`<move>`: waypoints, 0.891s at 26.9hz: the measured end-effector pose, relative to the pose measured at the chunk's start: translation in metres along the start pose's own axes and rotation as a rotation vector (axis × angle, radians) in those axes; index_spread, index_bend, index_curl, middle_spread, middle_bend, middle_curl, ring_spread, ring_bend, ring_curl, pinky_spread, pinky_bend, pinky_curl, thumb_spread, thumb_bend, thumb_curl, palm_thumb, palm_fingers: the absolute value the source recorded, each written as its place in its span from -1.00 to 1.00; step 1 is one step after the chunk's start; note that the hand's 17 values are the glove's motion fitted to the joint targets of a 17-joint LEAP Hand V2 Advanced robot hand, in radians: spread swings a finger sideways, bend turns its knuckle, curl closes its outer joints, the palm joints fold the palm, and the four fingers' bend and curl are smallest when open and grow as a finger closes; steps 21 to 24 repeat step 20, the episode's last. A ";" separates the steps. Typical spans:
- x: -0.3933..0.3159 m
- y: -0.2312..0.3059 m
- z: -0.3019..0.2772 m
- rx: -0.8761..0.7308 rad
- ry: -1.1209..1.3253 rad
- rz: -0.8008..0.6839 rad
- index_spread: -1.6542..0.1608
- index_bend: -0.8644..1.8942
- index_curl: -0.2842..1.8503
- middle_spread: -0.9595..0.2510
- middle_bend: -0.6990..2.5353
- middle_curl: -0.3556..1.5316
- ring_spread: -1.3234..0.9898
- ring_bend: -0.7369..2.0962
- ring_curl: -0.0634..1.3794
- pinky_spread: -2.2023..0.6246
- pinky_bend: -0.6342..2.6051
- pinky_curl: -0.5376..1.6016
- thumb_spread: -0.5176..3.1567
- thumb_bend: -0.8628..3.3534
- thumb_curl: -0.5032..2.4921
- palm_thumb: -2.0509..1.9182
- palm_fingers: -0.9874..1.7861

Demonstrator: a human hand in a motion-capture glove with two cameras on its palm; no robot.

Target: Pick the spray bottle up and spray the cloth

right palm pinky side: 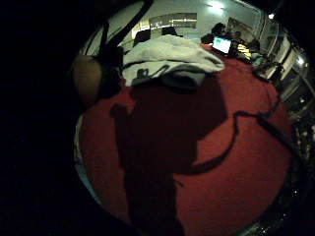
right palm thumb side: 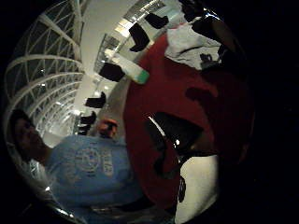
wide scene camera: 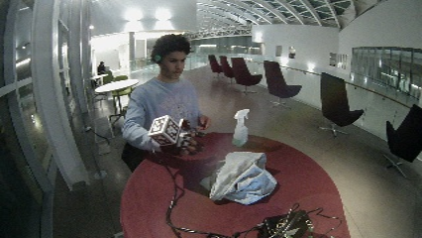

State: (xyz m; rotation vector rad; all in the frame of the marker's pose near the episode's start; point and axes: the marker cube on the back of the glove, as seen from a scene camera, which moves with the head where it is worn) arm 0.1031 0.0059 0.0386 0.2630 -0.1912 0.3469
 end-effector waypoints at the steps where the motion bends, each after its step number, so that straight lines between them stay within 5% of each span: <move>1: 0.006 0.006 -0.003 -0.003 0.028 0.004 0.40 -0.32 -0.61 0.45 -0.32 -0.14 0.08 -0.05 -0.35 0.61 -0.36 -0.14 -0.16 -0.60 -0.44 0.34 0.28; 24: 0.047 0.043 -0.017 -0.003 0.151 0.022 0.41 -0.31 -0.59 0.45 -0.32 -0.15 0.08 -0.08 -0.38 0.63 -0.41 -0.16 -0.15 -0.60 -0.45 0.34 0.31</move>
